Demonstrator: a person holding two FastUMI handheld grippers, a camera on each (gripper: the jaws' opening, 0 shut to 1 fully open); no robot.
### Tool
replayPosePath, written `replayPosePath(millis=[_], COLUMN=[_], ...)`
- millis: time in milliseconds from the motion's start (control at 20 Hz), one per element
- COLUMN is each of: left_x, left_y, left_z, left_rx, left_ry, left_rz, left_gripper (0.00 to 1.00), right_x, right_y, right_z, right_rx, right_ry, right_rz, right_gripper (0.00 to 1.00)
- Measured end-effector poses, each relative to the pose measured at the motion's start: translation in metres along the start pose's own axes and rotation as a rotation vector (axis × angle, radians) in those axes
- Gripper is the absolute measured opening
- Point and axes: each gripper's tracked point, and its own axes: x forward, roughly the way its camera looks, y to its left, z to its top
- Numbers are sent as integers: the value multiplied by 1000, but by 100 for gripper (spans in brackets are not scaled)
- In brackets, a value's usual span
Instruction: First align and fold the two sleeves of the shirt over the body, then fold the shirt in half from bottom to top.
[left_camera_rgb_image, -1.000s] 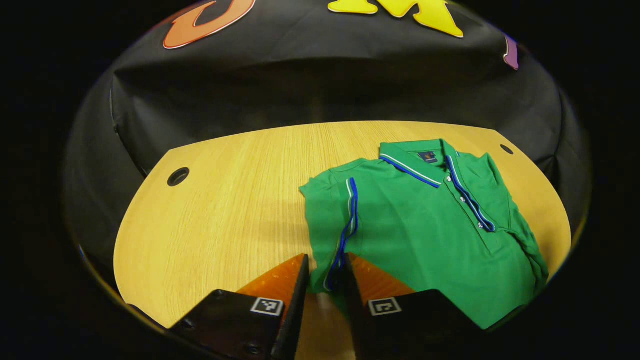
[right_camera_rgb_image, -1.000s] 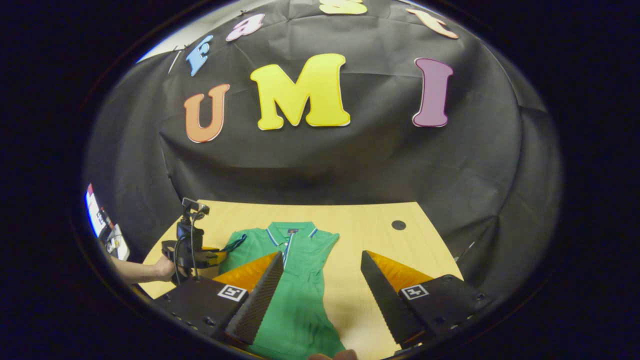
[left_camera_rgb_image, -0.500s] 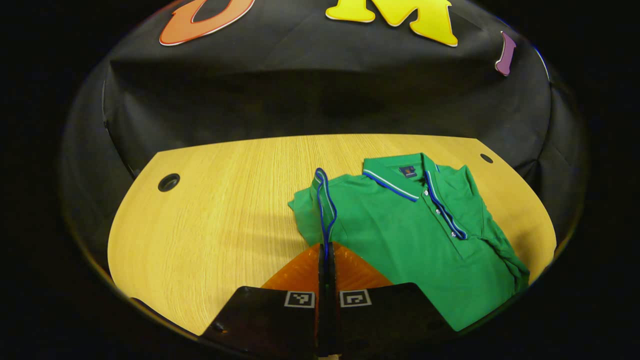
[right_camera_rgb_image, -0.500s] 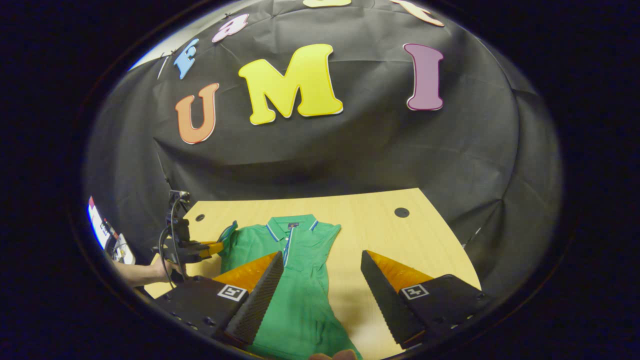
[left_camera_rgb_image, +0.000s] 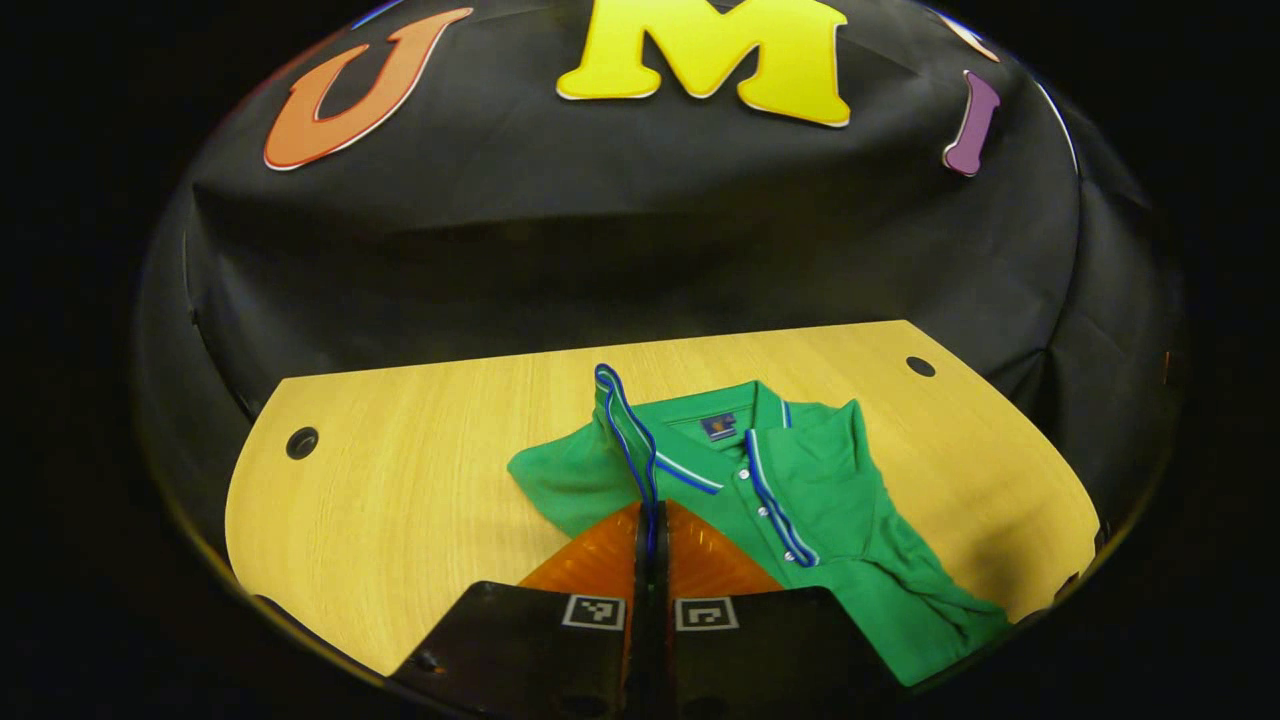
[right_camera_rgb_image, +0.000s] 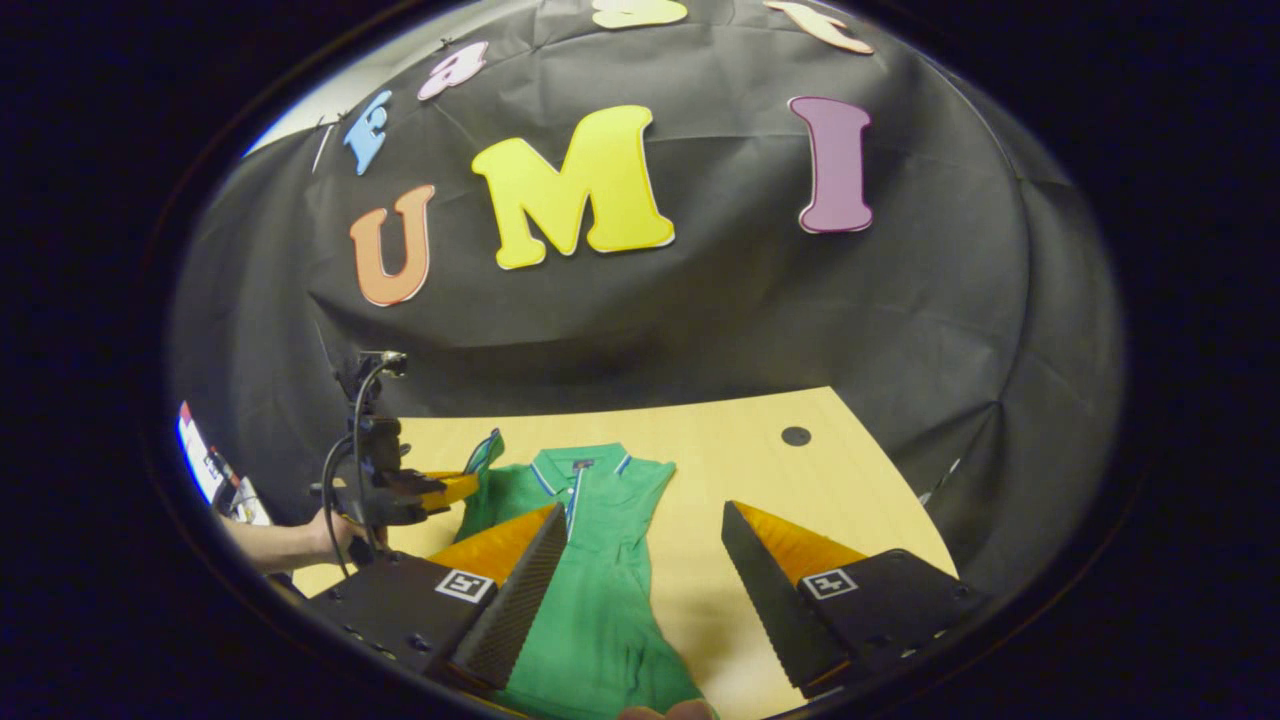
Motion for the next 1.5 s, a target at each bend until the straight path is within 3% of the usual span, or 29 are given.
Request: replayPosePath(millis=[200,250,300,450,550,600,650,700,850,900,950,1000,1250,1500], left_x=[3,0,-4,-24,-45,-58,-71,-86,-127,-141,-154,-165,-212,-248], left_y=[-37,-40,-42,-32,-29,-29,-30,-29,-30,-30,-32,-34,-41,-35], left_z=[10,11,15,24,29,32,35,38,47,47,47,46,24,-31], left_rx=[-19,-17,-22,-46,-67,-79,-89,-99,-101,-97,-97,-100,-133,-142], left_ry=[-18,-18,-31,-74,-105,-121,-135,-153,-210,-227,-243,-252,-268,-212], left_rz=[-27,-27,-19,50,82,92,102,112,145,157,161,161,150,174], left_gripper=[7,21,36,100,100,100,100,100,100,100,100,100,100,100], right_x=[-9,-10,-10,-14,-16,-19,-20,-22,-33,-36,-41,-46,-66,-77], right_y=[-23,-22,-22,-16,-9,-4,1,5,17,20,22,24,24,4], right_z=[-2,-2,-3,1,5,6,5,6,6,5,4,2,-15,-63], right_rx=[-23,-15,-10,-20,-33,-38,-45,-52,-72,-83,-96,-113,-179,-199], right_ry=[-14,-16,-16,-36,-55,-63,-69,-75,-94,-103,-110,-115,-136,-57], right_rz=[-53,-50,-45,-26,-10,1,12,21,45,50,53,54,61,26], right_gripper=[98,100,96,92,96,92,96,91,92,96,92,96,96,96])
